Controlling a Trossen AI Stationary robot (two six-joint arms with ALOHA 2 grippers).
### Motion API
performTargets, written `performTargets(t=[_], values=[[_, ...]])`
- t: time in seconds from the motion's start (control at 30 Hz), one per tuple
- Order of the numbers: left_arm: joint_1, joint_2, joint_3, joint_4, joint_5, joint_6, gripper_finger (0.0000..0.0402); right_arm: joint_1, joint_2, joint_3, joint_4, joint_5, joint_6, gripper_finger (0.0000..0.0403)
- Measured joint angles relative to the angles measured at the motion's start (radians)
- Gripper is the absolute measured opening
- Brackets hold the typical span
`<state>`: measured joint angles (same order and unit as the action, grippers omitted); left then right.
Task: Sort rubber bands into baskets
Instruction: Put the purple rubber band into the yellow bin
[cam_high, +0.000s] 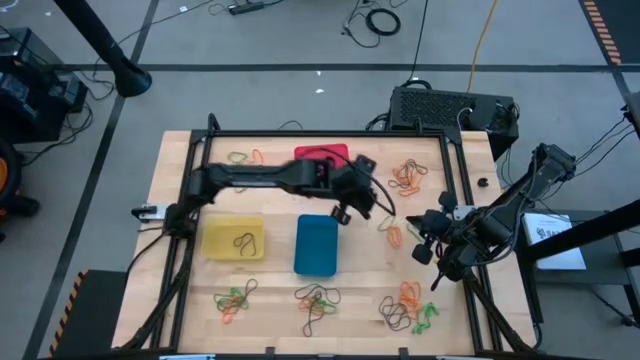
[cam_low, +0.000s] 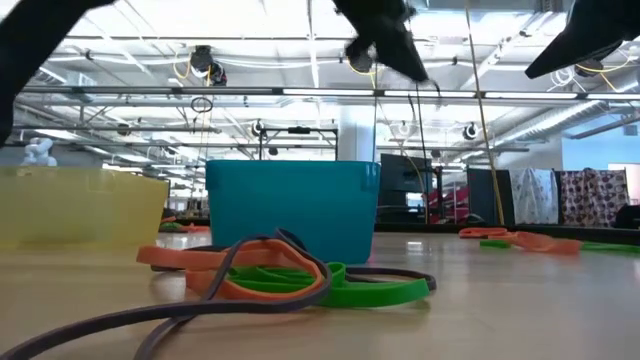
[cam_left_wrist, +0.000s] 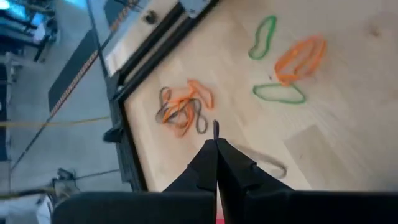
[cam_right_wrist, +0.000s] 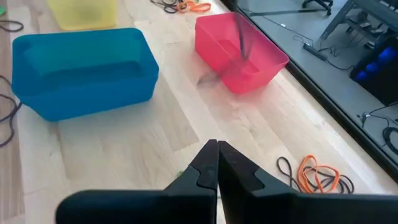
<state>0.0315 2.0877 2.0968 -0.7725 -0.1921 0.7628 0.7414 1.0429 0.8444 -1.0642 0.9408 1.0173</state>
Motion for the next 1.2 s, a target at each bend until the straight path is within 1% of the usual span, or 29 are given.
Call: performTargets(t=[0.13,0.3,0.47,0.57,0.73,0.87,0.97,1.1,1.2], values=[[0.008,-0.099,-0.001,-0.108,0.024,-0.08,0.0002,0.0,0.001,0.0,0.001,0.007,-0.028,0.0],[0.025,-0.231,0.001,-0.263,0.034,-0.184,0.0002,-0.004,0.001,0.0,0.003,0.07,-0.06,0.0],[0.061,-0.327,0.0,-0.456,0.032,-0.356,0.0002,-0.009,0.009,-0.001,0.013,0.122,-0.062,0.0],[0.075,-0.373,-0.023,-0.56,0.035,-0.478,0.0002,-0.013,0.016,-0.017,0.07,0.155,-0.075,0.0],[0.078,-0.434,-0.141,-0.672,0.034,-0.681,0.0002,-0.04,0.018,-0.078,0.228,0.156,-0.124,0.0],[0.06,-0.472,-0.255,-0.745,0.043,-0.814,0.0002,-0.075,0.018,-0.128,0.291,0.158,-0.139,0.0],[0.028,-0.506,-0.337,-0.789,0.08,-0.904,0.0002,-0.109,0.018,-0.159,0.311,0.162,-0.148,0.0],[-0.025,-0.567,-0.442,-0.796,0.144,-1.011,0.0002,-0.151,0.018,-0.203,0.357,0.163,-0.153,0.0],[-0.076,-0.617,-0.498,-0.797,0.166,-1.091,0.0002,-0.187,0.018,-0.209,0.368,0.163,-0.202,0.0]])
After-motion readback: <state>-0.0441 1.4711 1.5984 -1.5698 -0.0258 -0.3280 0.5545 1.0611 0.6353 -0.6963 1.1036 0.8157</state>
